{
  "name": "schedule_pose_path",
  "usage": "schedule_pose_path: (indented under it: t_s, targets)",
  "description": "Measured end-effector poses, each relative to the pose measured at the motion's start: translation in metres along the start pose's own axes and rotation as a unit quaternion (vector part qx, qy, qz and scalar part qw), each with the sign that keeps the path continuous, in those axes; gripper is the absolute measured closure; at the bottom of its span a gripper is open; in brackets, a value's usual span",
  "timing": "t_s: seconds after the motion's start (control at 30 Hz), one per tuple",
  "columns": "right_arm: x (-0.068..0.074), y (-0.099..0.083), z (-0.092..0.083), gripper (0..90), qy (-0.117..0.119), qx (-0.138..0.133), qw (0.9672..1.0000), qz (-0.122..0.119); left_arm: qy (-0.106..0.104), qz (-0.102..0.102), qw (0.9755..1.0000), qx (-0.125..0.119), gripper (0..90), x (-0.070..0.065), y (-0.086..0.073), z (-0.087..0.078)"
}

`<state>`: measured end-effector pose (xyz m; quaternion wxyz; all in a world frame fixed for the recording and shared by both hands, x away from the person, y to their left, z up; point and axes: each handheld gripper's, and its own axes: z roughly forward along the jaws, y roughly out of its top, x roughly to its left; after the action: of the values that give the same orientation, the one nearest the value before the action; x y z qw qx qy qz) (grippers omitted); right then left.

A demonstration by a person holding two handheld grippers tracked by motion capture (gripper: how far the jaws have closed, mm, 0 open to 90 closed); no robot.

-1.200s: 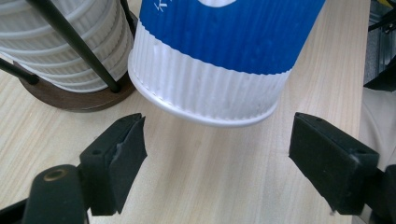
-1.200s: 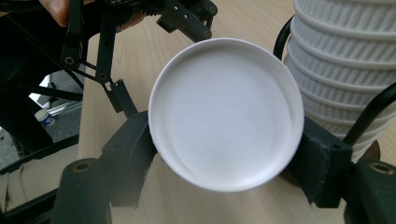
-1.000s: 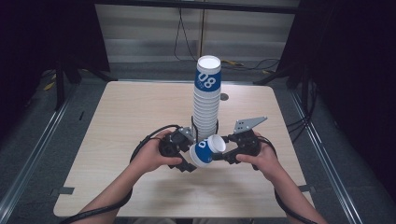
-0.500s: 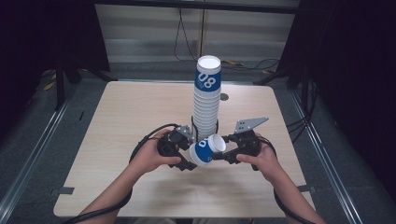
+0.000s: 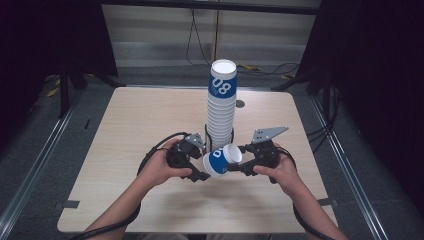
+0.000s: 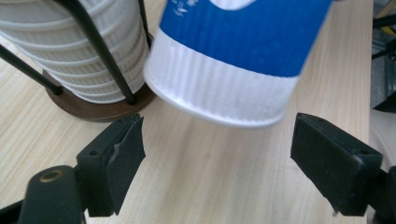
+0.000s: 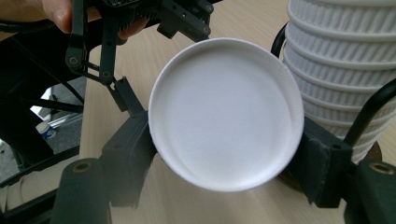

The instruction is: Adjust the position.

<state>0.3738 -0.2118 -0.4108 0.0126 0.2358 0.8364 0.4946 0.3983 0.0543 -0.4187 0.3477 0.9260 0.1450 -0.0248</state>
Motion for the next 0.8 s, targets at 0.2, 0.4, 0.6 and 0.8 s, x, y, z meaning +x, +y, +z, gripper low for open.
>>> schedule_pose_path:
  t_s: [0.2, 0.4, 0.6, 0.8]
  targets:
    - [0.0003, 0.0, 0.0014, 27.9, 0.003, -0.002, 1.0, 0.001, -0.002, 0.002, 0.9999, -0.011, 16.8, 0.0009, 0.0006, -0.0013]
    - [0.0008, -0.0001, 0.0032, 27.9, 0.008, -0.002, 1.0, 0.002, -0.004, 0.005, 0.9998, -0.02, 16.7, -0.0006, 0.0011, 0.0012]
    - [0.0007, -0.0002, 0.004, 27.9, 0.014, -0.005, 0.9999, 0.005, -0.01, 0.012, 0.9996, -0.022, 16.0, -0.003, 0.0028, 0.004]
    - [-0.0005, -0.0008, 0.0028, 27.9, 0.015, -0.01, 0.9998, 0.01, -0.012, 0.012, 0.9995, -0.027, 15.9, -0.0031, 0.0031, 0.0066]
